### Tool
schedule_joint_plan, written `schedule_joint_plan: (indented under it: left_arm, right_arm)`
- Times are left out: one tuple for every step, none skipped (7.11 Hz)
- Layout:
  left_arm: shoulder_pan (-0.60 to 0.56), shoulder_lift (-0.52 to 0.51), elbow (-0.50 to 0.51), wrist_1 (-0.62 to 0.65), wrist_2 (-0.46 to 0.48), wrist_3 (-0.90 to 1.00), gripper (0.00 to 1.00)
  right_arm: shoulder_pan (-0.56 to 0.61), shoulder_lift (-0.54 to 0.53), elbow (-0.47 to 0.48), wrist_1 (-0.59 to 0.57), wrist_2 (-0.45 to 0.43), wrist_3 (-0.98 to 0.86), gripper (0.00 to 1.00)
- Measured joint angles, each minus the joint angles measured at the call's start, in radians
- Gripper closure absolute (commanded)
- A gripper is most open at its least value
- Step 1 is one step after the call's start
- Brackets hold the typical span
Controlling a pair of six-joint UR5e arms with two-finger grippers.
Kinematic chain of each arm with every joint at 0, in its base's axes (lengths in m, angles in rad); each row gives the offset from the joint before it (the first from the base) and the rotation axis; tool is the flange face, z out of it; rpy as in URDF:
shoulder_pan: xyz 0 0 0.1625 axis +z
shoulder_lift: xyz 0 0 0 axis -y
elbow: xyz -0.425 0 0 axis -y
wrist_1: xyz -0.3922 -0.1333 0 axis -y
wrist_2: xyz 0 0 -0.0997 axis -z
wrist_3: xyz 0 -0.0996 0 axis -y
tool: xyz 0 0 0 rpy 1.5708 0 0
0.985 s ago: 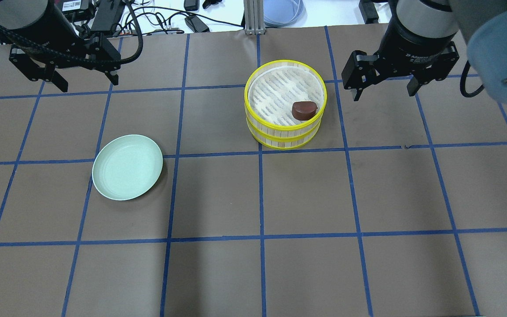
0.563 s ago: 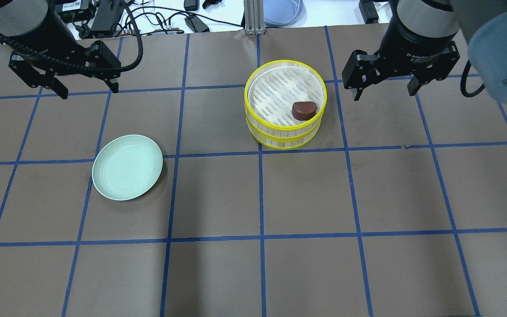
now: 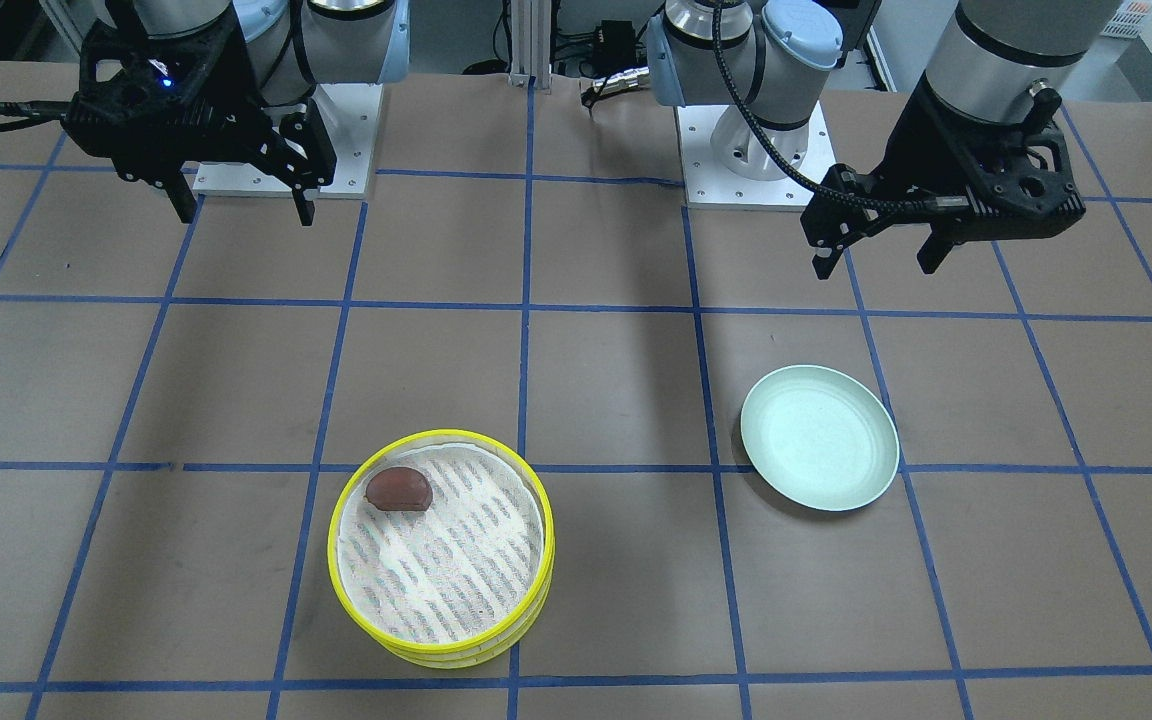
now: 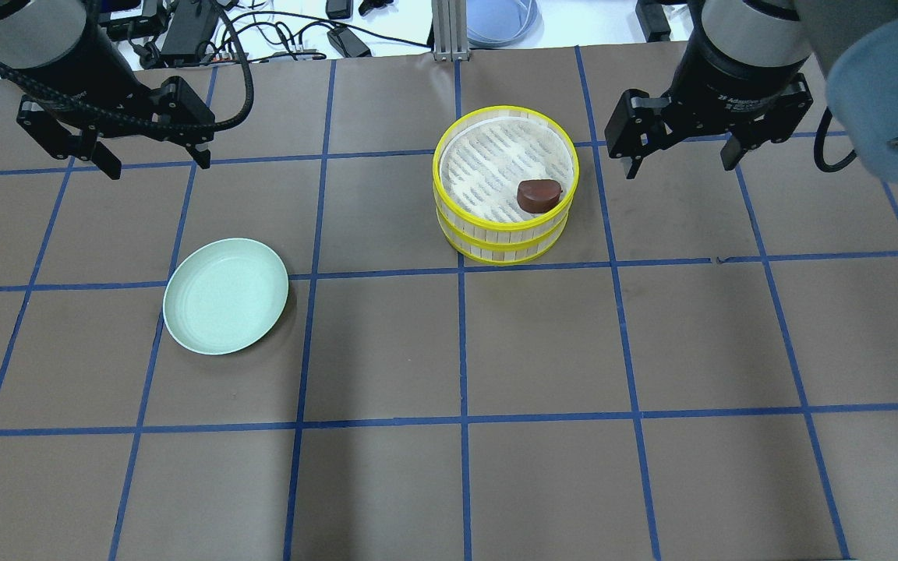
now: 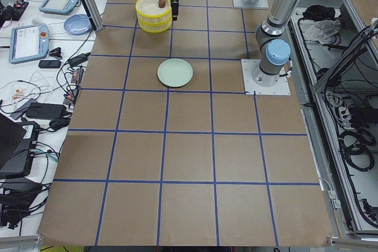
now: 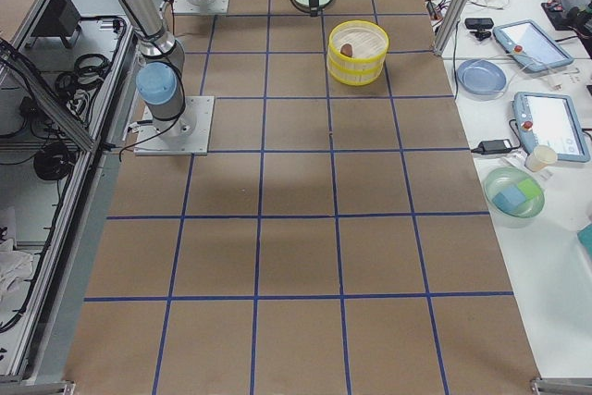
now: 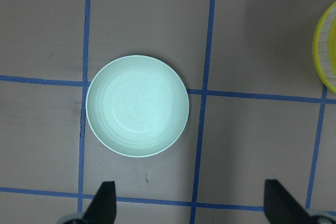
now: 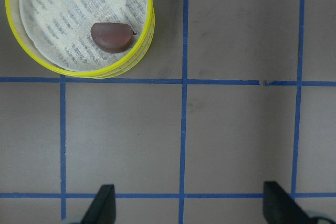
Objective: Stack buns with steamer
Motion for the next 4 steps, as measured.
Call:
schedule_joint_plan:
  left_arm:
    - [0.0,0.001,-0.007,0.0,-0.001,0.0,0.0]
    - [-0.001,0.004,-0.012,0.0,-0.001,-0.001,0.0]
    - [-0.001,0.008,-0.014,0.002,-0.001,-0.003,0.0]
    - [0.0,0.011,-0.014,0.003,-0.002,-0.004,0.0]
  right_arm:
    - [0.0,0.001,0.0,0.0,0.0,0.0,0.0]
    - [0.0,0.0,0.0,0.0,0.001,0.0,0.0]
    - [0.0,-0.003,0.0,-0.001,0.001,-0.001,0.0]
    - [-0.001,-0.006,-0.001,-0.002,0.001,-0.001,0.0]
